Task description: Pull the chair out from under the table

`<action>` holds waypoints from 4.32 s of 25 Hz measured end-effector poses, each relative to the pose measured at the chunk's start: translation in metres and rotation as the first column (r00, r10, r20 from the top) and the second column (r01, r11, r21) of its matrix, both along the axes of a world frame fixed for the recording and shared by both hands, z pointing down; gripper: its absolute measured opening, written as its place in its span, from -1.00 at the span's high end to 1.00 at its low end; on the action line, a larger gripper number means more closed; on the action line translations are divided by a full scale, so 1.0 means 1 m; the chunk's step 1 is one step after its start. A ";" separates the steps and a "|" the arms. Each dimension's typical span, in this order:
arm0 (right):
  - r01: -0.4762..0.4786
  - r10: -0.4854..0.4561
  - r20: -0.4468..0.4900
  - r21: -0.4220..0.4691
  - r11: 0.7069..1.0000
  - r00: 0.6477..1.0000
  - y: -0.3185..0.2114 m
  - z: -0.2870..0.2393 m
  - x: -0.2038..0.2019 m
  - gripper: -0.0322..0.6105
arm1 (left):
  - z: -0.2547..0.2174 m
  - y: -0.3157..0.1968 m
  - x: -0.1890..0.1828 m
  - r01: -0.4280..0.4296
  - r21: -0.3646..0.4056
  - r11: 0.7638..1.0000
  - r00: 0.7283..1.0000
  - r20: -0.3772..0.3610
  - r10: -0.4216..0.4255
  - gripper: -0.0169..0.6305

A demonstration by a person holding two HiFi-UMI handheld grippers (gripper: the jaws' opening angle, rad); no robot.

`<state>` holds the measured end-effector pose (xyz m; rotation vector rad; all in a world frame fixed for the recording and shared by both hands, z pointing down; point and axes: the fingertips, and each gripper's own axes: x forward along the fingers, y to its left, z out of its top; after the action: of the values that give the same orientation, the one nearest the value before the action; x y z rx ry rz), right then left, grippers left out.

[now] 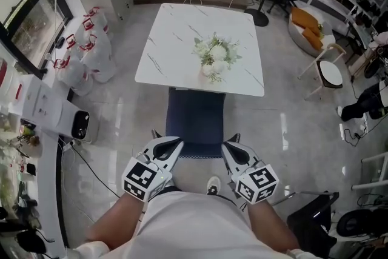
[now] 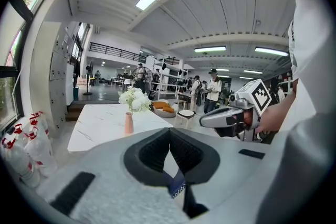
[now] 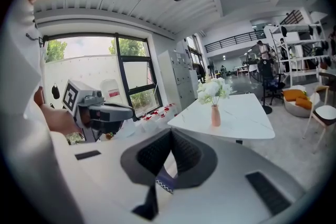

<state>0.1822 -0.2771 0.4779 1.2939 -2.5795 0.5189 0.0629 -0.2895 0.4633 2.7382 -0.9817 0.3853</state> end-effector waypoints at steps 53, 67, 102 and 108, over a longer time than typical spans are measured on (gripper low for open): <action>0.189 -0.239 -0.377 -0.166 0.968 0.895 0.029 0.097 0.004 0.55 | 0.108 0.033 -0.007 -0.175 -0.152 0.973 0.906 0.363 0.219 0.60; 0.332 -0.453 -0.690 -0.313 0.890 0.564 0.035 0.179 0.000 0.48 | 0.204 0.047 -0.013 -0.320 -0.249 0.914 0.636 0.658 0.402 0.53; 0.400 -0.607 -0.741 -0.483 0.779 0.288 0.012 0.286 -0.012 0.43 | 0.322 0.029 0.000 -0.360 -0.394 0.846 0.473 0.704 0.529 0.51; 0.394 -0.613 -0.734 -0.492 0.776 0.292 0.015 0.284 -0.014 0.46 | 0.323 0.033 -0.002 -0.380 -0.403 0.833 0.439 0.713 0.546 0.56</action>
<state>0.1681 -0.2623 0.7624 0.3440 -1.7507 -0.0434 0.0605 -0.2566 0.7864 2.5545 -0.1926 1.8680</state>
